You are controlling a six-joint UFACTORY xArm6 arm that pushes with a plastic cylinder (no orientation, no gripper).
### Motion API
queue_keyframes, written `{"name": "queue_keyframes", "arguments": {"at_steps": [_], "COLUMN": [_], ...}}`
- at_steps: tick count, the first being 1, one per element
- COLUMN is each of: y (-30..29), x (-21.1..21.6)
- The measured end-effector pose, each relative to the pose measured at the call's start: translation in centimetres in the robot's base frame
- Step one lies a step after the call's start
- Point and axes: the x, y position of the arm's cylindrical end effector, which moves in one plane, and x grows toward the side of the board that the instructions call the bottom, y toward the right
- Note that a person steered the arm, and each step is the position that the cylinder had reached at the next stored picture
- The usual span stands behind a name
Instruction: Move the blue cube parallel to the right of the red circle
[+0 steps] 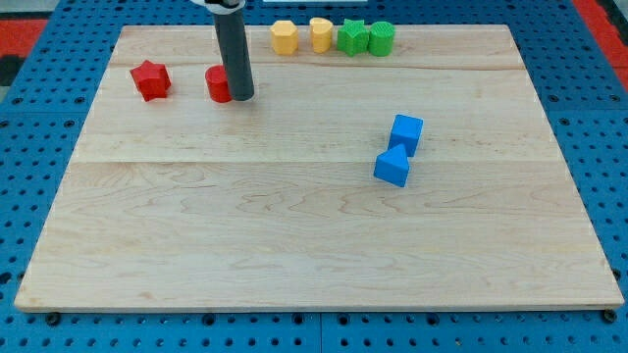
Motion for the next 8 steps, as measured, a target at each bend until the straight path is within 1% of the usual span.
{"name": "queue_keyframes", "arguments": {"at_steps": [1, 2, 3, 4, 5, 6, 7, 8], "y": [2.5, 11.1, 18.0, 22.8, 26.4, 22.8, 21.7, 20.2], "x": [3.3, 5.9, 4.1, 1.5, 12.6, 11.2, 4.3, 2.0]}}
